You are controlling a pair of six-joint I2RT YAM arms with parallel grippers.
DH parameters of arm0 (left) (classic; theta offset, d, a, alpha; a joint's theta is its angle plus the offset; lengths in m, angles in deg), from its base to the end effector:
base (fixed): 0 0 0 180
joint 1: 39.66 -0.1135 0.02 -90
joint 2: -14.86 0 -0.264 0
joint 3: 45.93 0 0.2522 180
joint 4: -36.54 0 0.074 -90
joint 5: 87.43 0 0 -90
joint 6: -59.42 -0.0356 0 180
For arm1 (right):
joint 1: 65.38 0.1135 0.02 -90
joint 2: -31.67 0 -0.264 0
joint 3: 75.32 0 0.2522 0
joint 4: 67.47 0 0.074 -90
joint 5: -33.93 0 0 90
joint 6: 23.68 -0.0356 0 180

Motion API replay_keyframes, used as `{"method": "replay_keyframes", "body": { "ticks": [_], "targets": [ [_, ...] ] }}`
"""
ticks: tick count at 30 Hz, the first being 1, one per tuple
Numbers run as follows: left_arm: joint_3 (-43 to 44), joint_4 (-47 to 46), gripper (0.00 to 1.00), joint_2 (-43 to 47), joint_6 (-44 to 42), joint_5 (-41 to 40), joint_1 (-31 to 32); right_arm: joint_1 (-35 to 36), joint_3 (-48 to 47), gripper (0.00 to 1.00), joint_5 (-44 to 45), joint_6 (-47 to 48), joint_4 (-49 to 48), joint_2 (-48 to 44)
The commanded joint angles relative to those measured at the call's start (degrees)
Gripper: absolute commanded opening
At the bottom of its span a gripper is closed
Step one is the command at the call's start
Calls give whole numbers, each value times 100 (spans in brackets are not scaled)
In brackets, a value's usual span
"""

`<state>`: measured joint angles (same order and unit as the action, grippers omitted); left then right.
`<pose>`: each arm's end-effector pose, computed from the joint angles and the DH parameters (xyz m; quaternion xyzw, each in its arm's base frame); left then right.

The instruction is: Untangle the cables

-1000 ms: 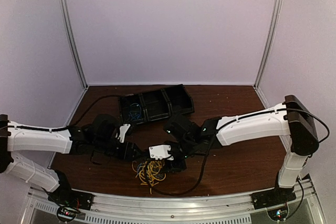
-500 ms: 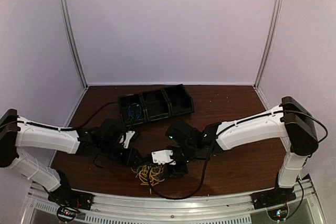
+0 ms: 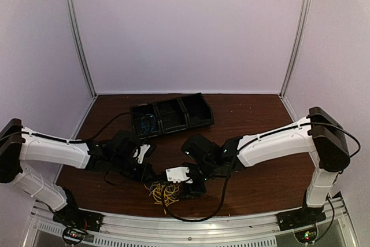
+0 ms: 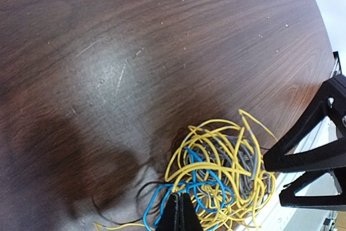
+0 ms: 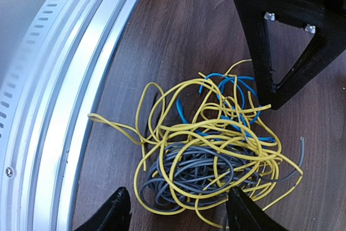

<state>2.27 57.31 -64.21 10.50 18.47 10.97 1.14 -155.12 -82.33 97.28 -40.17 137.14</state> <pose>0.1533 -0.2022 0.1584 0.1231 0.9284 -0.3245 0.1329 0.1376 0.3562 0.1741 -0.7418 0.5548 0.2995 0.2287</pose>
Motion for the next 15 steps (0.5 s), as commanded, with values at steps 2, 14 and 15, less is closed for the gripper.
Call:
{"method": "replay_keyframes", "body": {
  "ticks": [2,14,15],
  "targets": [
    [185,-16,0,153,-1,-35,31,54,-87,72,-139,-181,-247,128],
    [1118,1013,0,898,-110,-554,26,133,112,20,1208,-852,-1334,438],
    [1238,1128,0,967,-138,-641,26,135,137,11,1241,-835,-1336,413]
  ]
}}
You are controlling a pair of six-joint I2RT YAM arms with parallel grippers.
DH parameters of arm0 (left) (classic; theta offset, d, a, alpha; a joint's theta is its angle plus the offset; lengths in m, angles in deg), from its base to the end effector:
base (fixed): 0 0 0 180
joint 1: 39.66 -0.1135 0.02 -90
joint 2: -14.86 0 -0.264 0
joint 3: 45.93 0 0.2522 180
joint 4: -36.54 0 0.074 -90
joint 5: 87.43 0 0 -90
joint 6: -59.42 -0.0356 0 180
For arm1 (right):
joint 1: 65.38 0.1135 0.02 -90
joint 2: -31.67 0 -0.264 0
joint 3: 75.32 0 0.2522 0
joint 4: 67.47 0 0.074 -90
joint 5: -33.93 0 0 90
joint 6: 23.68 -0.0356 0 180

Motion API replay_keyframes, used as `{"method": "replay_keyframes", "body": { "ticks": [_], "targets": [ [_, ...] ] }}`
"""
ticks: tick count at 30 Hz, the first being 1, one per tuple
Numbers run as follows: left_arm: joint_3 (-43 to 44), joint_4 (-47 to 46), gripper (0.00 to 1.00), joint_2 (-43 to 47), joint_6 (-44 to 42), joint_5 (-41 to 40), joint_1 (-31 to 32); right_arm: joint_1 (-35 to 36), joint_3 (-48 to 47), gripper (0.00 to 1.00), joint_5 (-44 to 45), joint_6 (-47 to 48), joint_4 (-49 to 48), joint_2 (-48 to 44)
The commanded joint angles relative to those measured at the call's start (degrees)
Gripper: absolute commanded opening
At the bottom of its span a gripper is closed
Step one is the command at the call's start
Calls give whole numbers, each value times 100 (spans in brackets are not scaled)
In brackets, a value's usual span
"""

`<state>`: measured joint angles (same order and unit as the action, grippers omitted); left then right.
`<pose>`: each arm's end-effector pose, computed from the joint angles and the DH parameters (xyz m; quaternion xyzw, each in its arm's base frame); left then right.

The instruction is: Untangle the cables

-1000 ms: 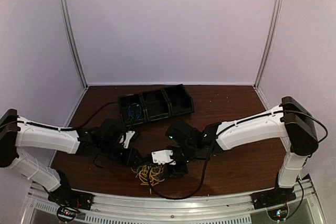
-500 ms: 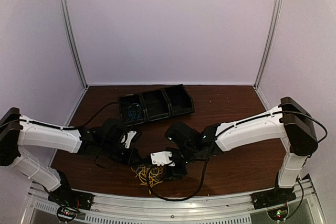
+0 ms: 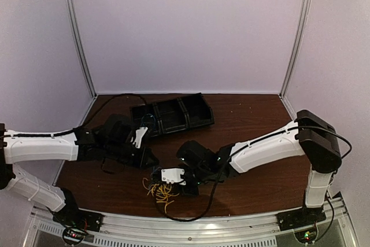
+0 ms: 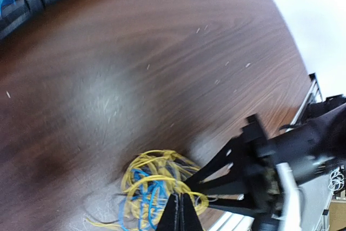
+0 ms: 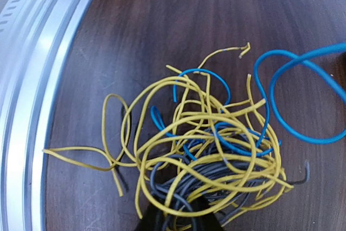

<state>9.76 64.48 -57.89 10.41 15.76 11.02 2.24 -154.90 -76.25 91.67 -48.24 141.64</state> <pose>0.1582 -0.2060 0.2148 0.1213 0.9108 -0.3466 0.1887 0.1399 0.3721 0.1522 -0.7117 0.5924 0.2759 0.2577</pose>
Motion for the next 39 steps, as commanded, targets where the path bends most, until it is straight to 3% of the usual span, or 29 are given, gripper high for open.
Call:
{"method": "replay_keyframes", "body": {
  "ticks": [1,3,10,18,22,27,34,35,39],
  "targets": [
    [605,552,0,400,-172,-468,21,17,128,5,647,-228,-530,-64],
    [894,892,0,527,-280,-774,21,1,154,0,720,-174,-386,-153],
    [2725,2478,0,882,-899,-2008,8,-781,653,0,459,-105,181,-781],
    [5709,4000,0,810,-1588,-3512,11,-2788,1549,0,316,430,713,-1643],
    [6488,4190,0,788,-1813,-4067,6,-3946,1920,0,171,743,769,-1865],
    [6492,3852,0,846,-1964,-4038,9,-4933,2130,0,-42,935,792,-2097],
    [5596,3191,0,579,-2135,-2306,8,-5063,2061,10,-1358,1615,1566,-2761],
    [5457,3084,0,548,-2097,-2164,12,-5052,1938,13,-1575,1744,1781,-2822],
    [4421,2357,0,619,-1931,-1550,13,-4857,1536,41,-2115,2124,2635,-3011]
  ]
}}
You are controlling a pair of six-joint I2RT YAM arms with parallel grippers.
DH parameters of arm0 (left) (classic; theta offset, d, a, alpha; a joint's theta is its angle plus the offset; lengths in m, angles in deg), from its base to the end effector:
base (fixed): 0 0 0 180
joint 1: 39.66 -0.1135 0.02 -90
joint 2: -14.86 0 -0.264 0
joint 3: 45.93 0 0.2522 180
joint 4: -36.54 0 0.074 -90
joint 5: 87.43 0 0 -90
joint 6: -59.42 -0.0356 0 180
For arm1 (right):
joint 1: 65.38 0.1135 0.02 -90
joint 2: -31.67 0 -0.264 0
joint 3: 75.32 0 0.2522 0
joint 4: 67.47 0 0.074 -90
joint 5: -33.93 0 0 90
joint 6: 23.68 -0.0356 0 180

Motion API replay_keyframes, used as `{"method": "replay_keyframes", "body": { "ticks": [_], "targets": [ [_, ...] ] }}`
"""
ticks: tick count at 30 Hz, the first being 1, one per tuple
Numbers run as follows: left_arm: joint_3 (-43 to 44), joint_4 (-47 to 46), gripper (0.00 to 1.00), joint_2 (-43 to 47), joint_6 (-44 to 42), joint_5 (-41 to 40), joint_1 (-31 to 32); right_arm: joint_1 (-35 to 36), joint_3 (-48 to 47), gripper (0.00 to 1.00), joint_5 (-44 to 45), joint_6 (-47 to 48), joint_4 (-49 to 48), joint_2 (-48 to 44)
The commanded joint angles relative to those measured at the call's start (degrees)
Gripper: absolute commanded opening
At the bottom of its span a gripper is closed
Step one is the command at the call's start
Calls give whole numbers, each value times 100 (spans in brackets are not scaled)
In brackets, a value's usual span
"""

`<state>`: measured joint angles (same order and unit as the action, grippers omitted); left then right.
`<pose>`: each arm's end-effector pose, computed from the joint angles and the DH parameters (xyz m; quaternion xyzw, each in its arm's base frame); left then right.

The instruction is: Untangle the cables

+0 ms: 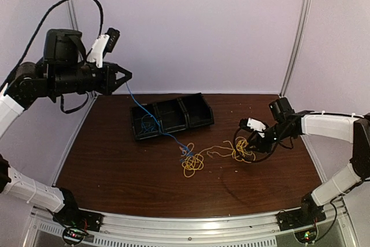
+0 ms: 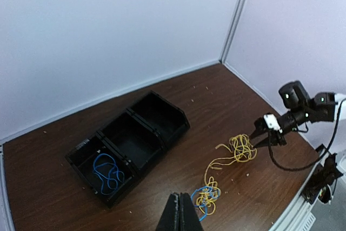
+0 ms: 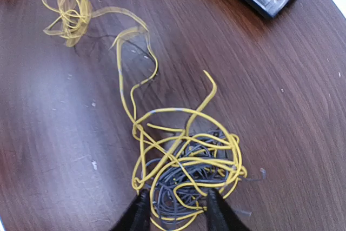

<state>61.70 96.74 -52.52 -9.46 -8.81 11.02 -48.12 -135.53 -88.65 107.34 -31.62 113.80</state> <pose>0.1406 -0.1606 0.4830 0.1529 0.8024 -0.2691 0.5102 0.2553 0.0994 0.1929 -0.5170 0.7675 0.2089 0.3162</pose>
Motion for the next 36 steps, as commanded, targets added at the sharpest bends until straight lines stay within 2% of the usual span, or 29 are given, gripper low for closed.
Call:
{"method": "replay_keyframes", "body": {
  "ticks": [1,4,7,12,16,21,26,36],
  "targets": [
    [-1066,-1112,0,117,130,1025,13,278,-480,46,-927,629,1119,-250],
    [-1765,-1707,0,217,328,1137,13,649,-599,52,-998,538,1183,-314],
    [-2199,-1956,0,352,472,1124,9,1298,-567,56,-682,246,721,-301],
    [-2626,-2065,0,574,621,964,12,2167,-946,59,-137,-61,50,337],
    [-2882,-2066,0,727,731,821,13,2387,-1513,61,-240,-368,-210,1105],
    [-3127,-2077,0,938,788,596,13,2627,-1794,62,-247,-291,-425,1733],
    [-3220,-2077,0,1064,780,501,13,3075,-1763,61,313,139,-822,1983],
    [-3168,-2004,0,1103,668,470,13,3197,-2657,65,384,361,-530,3087]
  ]
}}
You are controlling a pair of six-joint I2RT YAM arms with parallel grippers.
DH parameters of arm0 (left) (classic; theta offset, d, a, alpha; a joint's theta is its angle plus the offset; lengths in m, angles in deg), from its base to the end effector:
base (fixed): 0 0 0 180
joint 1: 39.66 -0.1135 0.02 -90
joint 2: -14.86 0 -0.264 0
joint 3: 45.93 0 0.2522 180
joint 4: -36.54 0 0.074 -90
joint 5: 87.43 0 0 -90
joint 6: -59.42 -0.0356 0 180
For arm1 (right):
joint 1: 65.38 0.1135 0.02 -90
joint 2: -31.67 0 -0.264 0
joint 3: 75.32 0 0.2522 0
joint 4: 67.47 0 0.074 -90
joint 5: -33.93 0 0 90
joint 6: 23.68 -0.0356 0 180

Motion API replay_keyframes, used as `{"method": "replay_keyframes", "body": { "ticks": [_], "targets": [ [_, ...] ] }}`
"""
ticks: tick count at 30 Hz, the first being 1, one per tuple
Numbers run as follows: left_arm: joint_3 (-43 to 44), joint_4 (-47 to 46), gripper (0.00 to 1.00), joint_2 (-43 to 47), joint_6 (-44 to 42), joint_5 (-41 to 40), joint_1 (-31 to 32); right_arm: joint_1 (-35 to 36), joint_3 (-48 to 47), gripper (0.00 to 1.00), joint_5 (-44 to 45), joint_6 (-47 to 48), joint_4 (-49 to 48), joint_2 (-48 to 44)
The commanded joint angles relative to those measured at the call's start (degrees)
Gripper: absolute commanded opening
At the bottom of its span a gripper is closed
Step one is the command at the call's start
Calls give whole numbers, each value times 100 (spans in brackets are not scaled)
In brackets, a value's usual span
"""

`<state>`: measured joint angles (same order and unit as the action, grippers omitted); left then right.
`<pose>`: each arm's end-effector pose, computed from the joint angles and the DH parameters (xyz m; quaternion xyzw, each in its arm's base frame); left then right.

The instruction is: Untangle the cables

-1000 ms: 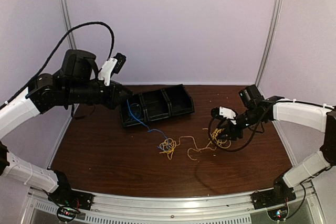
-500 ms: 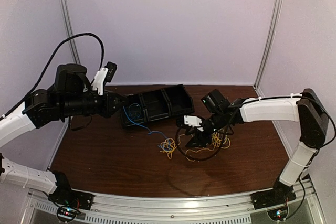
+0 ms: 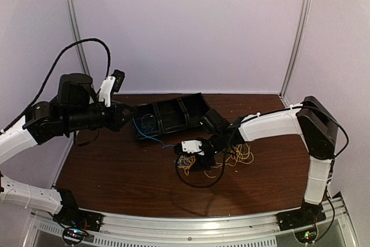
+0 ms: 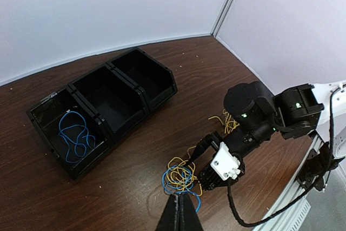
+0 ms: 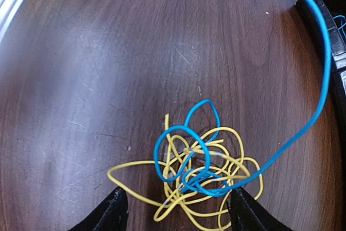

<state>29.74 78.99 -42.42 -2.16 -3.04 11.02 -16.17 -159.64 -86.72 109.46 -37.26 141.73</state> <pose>0.1399 -0.1653 0.3706 0.1356 0.8273 -0.3144 0.4453 0.2452 0.3119 0.1653 -0.7189 0.5827 0.2673 0.2686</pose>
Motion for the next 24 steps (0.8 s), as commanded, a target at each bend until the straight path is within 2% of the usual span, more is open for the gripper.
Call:
{"method": "replay_keyframes", "body": {
  "ticks": [1,9,11,15,17,20,24],
  "targets": [
    [62,-177,0,98,-83,-141,13,7,-277,65,207,151,25,357],
    [137,81,0,285,-109,-371,13,5,-228,63,286,226,-11,620],
    [137,113,0,330,-109,-437,13,1,-225,53,231,197,3,680],
    [227,187,0,335,-164,-553,13,-10,-135,18,150,129,0,664],
    [370,311,0,287,-255,-670,10,-36,-21,8,166,68,-43,591],
    [800,633,0,207,-415,-1015,12,-229,226,1,179,50,-20,411],
    [1798,1243,0,160,-682,-1897,13,-665,445,0,78,98,313,27]
  ]
}}
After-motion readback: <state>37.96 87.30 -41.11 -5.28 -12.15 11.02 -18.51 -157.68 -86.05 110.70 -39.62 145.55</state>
